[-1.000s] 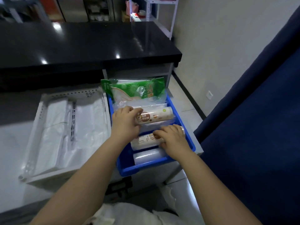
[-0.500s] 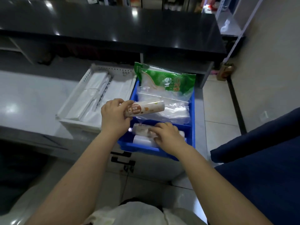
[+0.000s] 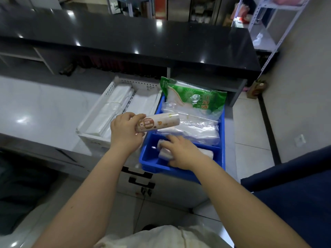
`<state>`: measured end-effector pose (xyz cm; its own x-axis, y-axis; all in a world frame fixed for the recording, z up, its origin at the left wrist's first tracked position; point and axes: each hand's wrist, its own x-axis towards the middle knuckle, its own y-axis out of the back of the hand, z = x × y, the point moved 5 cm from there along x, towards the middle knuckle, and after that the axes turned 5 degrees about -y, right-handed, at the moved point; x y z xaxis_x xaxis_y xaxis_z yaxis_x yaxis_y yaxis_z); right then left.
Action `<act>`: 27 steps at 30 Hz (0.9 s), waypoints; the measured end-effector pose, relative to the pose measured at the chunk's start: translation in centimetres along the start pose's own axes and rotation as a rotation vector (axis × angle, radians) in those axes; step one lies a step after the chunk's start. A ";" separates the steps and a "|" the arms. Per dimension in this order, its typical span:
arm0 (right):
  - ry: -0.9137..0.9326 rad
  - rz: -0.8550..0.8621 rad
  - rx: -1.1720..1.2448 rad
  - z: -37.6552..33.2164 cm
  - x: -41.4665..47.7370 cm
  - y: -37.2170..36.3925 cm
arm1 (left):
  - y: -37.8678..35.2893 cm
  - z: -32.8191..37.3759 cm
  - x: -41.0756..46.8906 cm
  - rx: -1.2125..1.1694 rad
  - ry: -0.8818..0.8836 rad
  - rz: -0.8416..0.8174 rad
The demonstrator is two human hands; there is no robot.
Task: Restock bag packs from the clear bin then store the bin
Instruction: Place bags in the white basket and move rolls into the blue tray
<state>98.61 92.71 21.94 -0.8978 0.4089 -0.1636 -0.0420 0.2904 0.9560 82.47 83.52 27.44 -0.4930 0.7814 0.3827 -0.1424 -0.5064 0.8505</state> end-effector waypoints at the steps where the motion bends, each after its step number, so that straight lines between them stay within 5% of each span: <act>1: -0.018 0.015 0.003 0.4 -0.4 0.7 | 0.1 -0.1 0.2 -0.004 0.004 0.013; 12: -0.300 0.163 0.321 2.7 -3.8 2.4 | 0.9 -0.5 -0.5 -0.022 0.022 0.044; 21: -0.371 0.486 0.303 5.5 -4.5 10.0 | -2.2 3.0 -3.4 0.003 -0.093 -0.209; 27: -0.369 0.483 0.235 5.5 -6.3 9.4 | -5.5 7.6 -3.9 -0.020 -0.298 -0.473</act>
<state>106.34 97.64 30.61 -0.5801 0.7991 0.1577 0.4631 0.1643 0.8709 91.67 86.03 24.05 -0.1081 0.9929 0.0490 -0.3065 -0.0802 0.9485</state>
